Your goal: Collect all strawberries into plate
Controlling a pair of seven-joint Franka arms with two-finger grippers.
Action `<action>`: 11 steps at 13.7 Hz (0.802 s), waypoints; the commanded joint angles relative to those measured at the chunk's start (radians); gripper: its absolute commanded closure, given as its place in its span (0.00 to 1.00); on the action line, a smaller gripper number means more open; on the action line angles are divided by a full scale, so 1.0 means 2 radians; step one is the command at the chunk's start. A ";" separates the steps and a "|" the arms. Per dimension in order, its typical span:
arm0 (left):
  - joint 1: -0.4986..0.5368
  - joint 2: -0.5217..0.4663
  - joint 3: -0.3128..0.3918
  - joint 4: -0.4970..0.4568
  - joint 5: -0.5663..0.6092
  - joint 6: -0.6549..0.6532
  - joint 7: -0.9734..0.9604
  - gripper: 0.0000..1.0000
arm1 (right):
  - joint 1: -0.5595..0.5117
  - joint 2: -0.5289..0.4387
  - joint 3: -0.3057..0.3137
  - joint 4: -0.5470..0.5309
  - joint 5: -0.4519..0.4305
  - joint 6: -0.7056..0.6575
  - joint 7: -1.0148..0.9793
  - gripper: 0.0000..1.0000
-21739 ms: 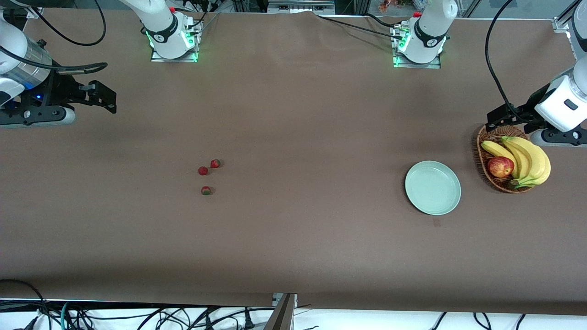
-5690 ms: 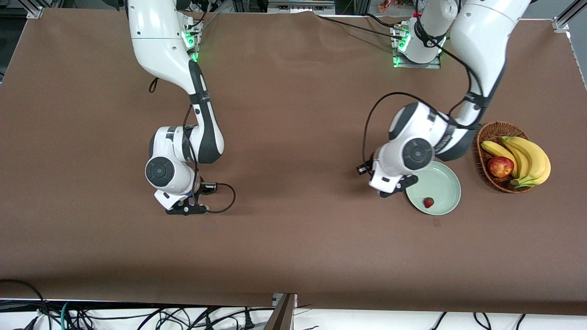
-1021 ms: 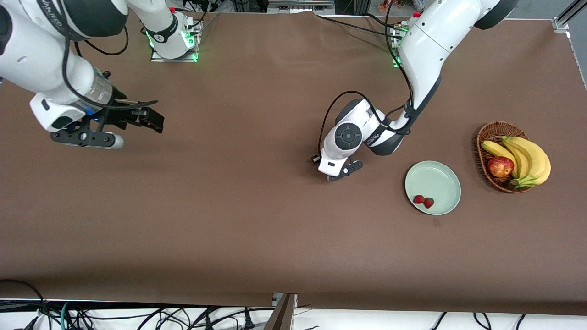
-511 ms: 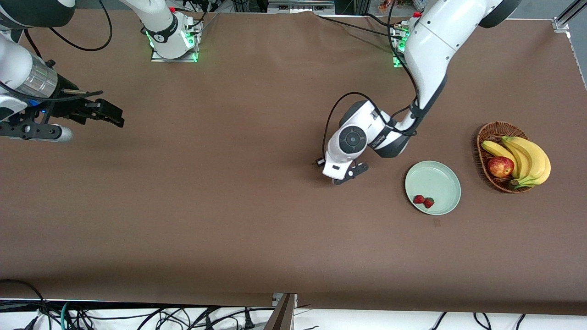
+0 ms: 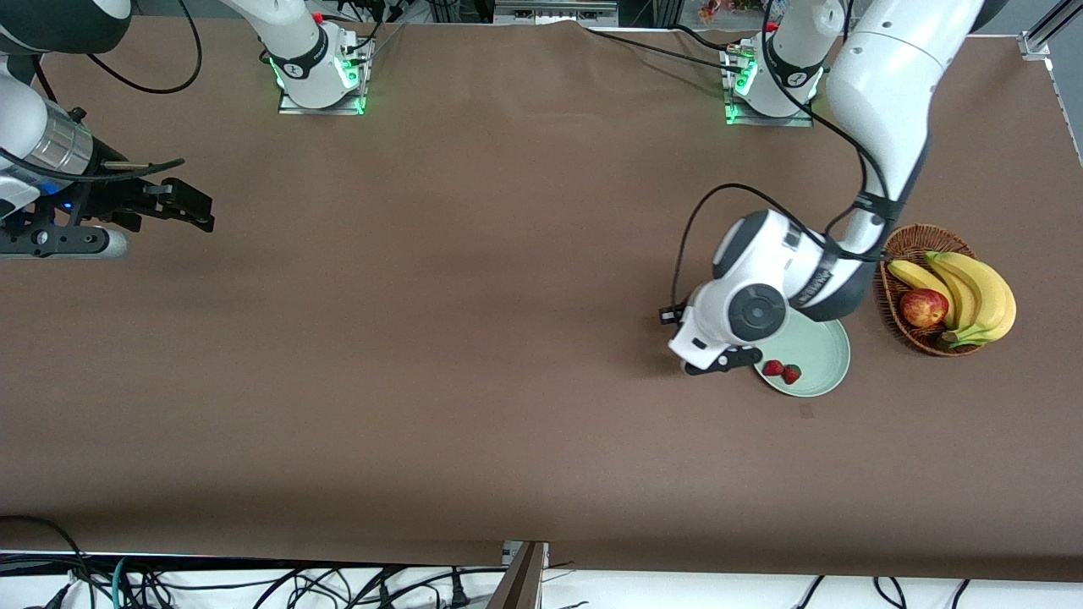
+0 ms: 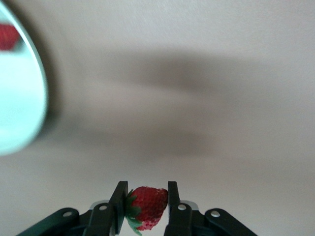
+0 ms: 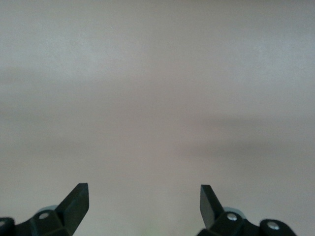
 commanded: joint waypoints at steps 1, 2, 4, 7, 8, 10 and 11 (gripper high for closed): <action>0.048 -0.001 -0.004 0.000 0.011 -0.013 0.148 1.00 | -0.006 -0.007 0.001 -0.007 -0.007 -0.002 -0.012 0.00; 0.067 -0.001 -0.004 0.000 0.011 -0.013 0.211 1.00 | -0.006 -0.007 0.001 -0.005 -0.007 0.000 -0.013 0.00; 0.102 0.002 -0.003 -0.001 0.037 -0.013 0.314 1.00 | -0.005 -0.007 0.001 -0.004 -0.007 0.001 -0.019 0.00; 0.124 0.005 -0.004 0.000 0.102 -0.008 0.398 0.96 | -0.019 0.002 -0.006 -0.004 -0.002 0.011 -0.086 0.00; 0.125 0.006 -0.004 0.000 0.105 -0.006 0.401 0.85 | -0.020 0.002 -0.006 -0.003 -0.002 0.011 -0.088 0.00; 0.125 0.008 -0.004 0.000 0.105 -0.003 0.401 0.00 | -0.016 0.013 -0.005 0.009 -0.002 0.008 -0.086 0.00; 0.125 0.006 -0.004 0.001 0.105 -0.003 0.401 0.00 | -0.015 0.012 -0.005 0.009 -0.003 0.007 -0.084 0.00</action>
